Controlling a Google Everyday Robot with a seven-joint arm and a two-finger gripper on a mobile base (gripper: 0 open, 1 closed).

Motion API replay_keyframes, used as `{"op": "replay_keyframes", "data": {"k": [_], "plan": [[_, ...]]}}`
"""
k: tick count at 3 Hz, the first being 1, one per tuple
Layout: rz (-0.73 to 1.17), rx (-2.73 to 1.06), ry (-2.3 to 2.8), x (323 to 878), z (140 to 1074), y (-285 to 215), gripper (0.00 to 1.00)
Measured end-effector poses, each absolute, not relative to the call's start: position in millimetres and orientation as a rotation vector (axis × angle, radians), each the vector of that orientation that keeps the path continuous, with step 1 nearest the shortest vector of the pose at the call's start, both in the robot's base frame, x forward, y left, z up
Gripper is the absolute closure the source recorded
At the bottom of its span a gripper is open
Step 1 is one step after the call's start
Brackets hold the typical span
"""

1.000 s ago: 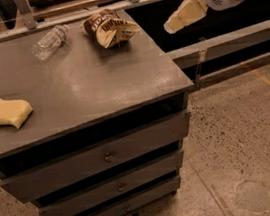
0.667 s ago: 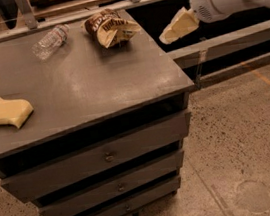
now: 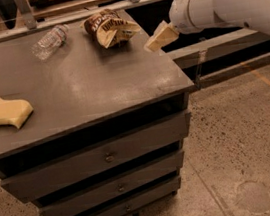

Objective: Move brown chip bag near sponge

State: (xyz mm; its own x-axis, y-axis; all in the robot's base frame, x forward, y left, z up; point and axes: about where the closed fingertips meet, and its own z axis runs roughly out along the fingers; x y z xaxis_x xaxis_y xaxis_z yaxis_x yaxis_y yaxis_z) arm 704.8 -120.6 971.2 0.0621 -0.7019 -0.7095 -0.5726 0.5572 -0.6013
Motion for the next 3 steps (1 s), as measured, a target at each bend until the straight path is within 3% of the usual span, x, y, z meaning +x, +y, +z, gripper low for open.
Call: {"op": "replay_keyframes", "data": {"k": [3], "plan": [[0.022,-1.263,1.531,761,928,-32,0.0]]}}
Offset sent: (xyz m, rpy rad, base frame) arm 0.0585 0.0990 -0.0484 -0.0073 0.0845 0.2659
